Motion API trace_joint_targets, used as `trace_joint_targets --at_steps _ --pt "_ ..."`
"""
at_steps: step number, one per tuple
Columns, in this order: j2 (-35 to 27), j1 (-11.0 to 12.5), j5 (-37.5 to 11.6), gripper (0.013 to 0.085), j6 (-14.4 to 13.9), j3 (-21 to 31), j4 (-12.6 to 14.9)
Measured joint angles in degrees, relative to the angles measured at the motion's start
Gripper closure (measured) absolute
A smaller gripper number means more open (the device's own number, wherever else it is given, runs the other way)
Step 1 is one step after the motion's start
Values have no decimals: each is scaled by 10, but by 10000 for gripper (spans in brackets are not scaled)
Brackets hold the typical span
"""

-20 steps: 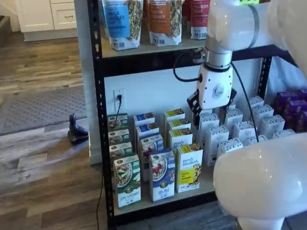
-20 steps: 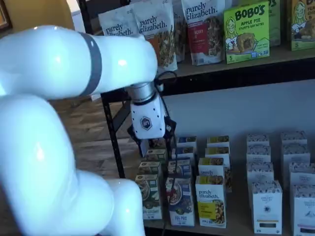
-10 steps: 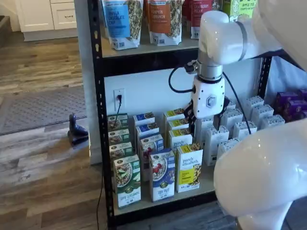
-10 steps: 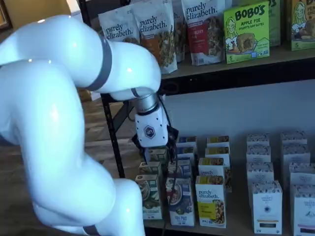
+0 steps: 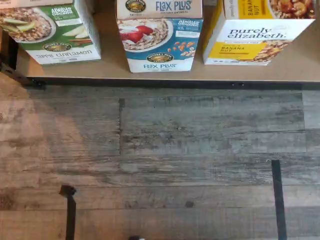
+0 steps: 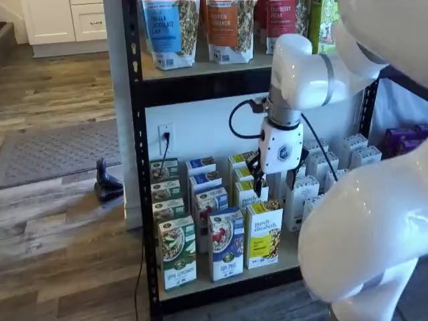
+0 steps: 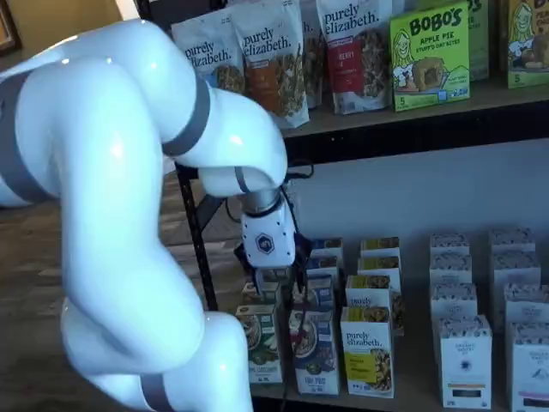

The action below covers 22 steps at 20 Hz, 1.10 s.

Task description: Pick up the blue and white box that is on the bottom shelf, the second box from the left

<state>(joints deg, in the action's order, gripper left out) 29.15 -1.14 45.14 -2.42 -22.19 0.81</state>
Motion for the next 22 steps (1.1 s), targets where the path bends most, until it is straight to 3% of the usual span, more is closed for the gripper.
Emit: trace_joint_targets --at_steps 6,15,22 --pt "-51 -8 -46 130 -16 -3 10" --pt "-117 -15 -97 130 -11 -22 -4" --pt "-172 -8 -121 130 25 -41 -39"
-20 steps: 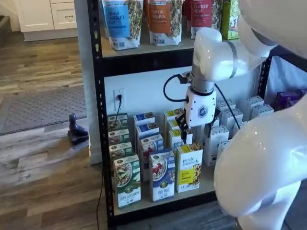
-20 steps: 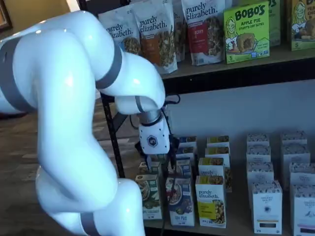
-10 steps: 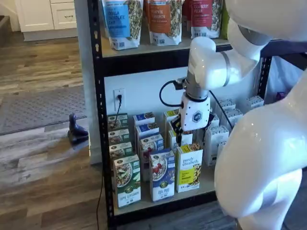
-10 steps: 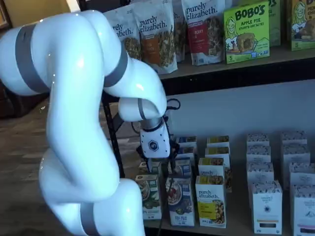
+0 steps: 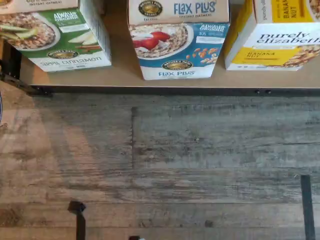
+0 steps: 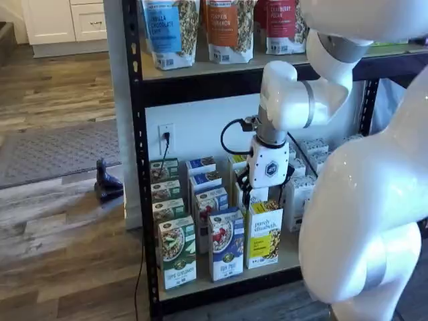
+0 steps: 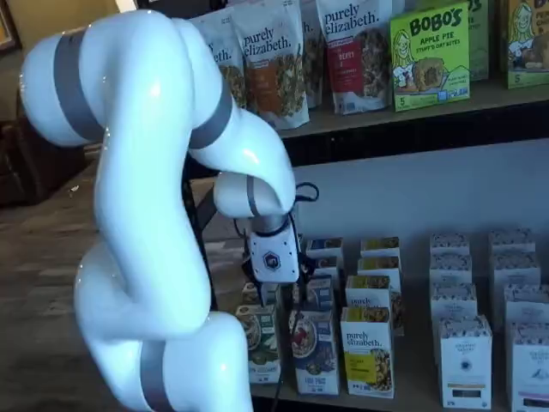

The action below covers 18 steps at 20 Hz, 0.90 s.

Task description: Pick up the blue and white box that is on the bottom shelf, the second box from the left

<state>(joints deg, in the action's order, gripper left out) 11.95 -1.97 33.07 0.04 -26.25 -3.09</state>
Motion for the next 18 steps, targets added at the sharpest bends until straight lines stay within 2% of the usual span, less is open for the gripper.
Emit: trace_joint_targets --at_steps 2,7,12,18 --pt "-19 5 -11 130 8 -6 -3" --pt "-77 20 -56 130 6 -21 18" --pt "-139 28 -97 130 12 -42 22" --pt "-204 26 -121 130 27 -78 4"
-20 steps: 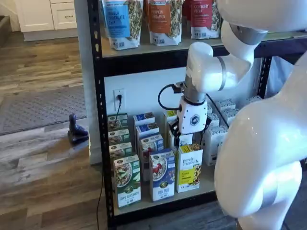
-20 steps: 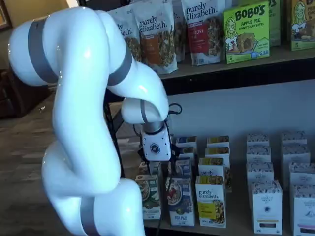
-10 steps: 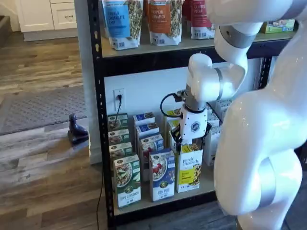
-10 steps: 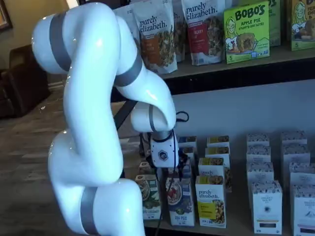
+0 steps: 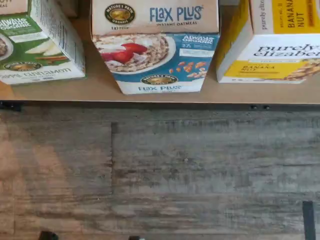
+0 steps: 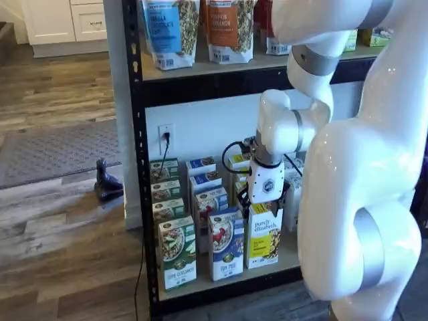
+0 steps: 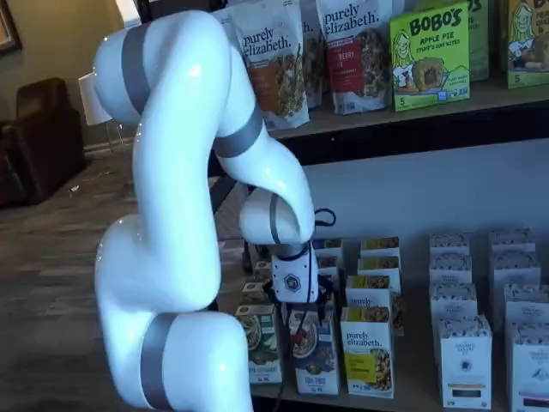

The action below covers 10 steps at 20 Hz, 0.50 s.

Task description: Pick up the blue and white box that is on the bottom shelf, the second box from the left

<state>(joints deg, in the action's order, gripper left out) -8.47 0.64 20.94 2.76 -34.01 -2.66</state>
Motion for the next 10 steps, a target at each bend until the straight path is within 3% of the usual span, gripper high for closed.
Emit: trace_joint_targets --at_steps 5,10 --pt "-47 -8 -9 130 12 -32 -21" --pt "-97 -20 -6 130 -9 -74 -10"
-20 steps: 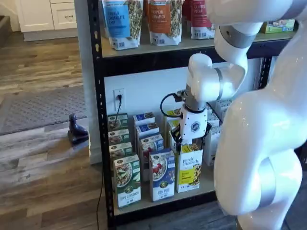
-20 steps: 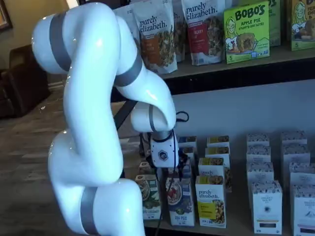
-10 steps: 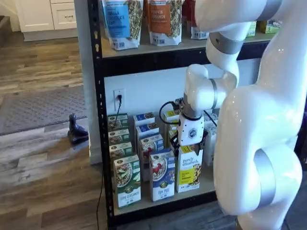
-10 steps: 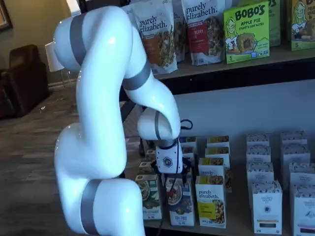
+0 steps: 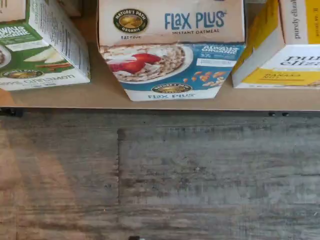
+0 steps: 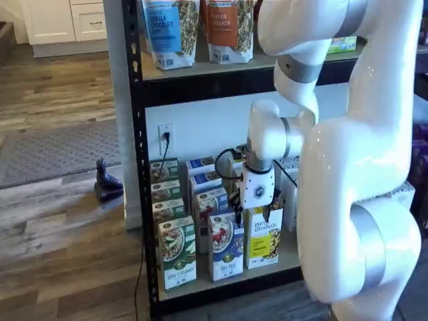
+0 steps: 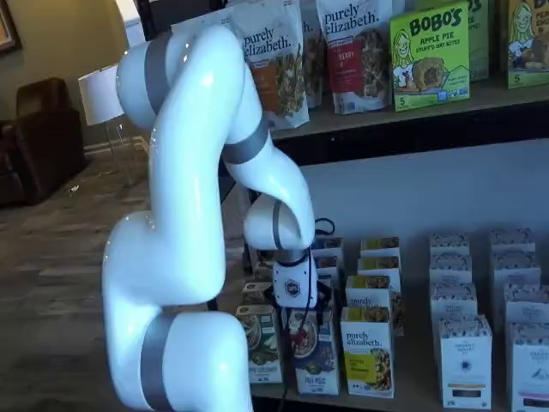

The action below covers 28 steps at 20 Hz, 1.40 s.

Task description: Pick up the blue and white box that is on the bottom shelf, the second box from the left

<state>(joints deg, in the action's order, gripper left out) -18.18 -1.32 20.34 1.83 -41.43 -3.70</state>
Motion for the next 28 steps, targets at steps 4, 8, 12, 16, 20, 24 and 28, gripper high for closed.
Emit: trace_joint_targets --at_steps 4,8,12,16,20,24,28 --pt "-34 -4 -2 130 -25 -29 23" --pt "-63 -5 -12 130 -18 -57 15" --pt "-91 -4 -14 130 -28 -91 26" --pt "-120 -5 -10 130 -38 -130 35" --pt "-137 -9 -4 130 -41 -157 35" --pt "-148 -10 -1 130 -38 -175 31" --pt "-154 -11 -1 130 -36 -187 27"
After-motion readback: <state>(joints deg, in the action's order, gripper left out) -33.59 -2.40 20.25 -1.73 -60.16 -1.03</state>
